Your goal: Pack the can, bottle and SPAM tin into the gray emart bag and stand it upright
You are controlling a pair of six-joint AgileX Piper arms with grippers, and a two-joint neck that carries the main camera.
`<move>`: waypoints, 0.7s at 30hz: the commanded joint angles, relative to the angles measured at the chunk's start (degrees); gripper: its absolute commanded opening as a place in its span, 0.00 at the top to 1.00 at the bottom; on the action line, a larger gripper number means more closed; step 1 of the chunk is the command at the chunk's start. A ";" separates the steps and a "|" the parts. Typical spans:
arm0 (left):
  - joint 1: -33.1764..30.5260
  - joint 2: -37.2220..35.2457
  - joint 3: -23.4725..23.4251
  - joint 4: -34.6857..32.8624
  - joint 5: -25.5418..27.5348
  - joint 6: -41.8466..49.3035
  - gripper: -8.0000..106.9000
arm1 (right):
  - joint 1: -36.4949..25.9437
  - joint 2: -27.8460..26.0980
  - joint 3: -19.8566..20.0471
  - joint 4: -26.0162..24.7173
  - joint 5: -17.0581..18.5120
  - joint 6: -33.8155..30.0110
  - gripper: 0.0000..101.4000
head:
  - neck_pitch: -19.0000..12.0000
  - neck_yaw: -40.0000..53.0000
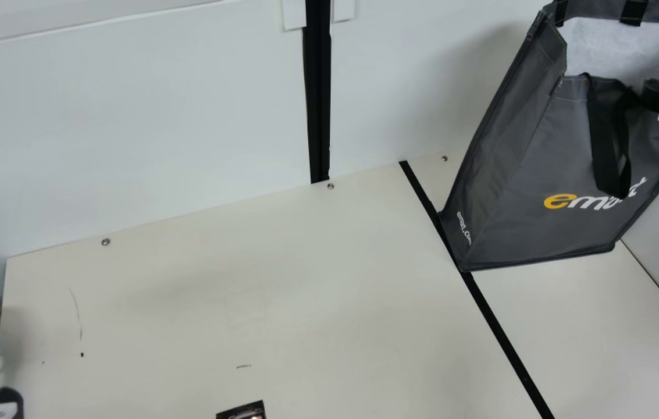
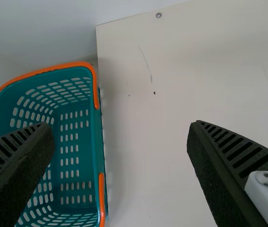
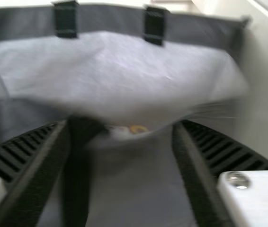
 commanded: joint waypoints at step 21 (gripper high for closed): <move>0.00 0.00 0.00 0.00 0.00 0.00 0.15 | 4.38 -2.96 -7.57 4.35 4.21 -1.42 0.06 | -1.30 -0.14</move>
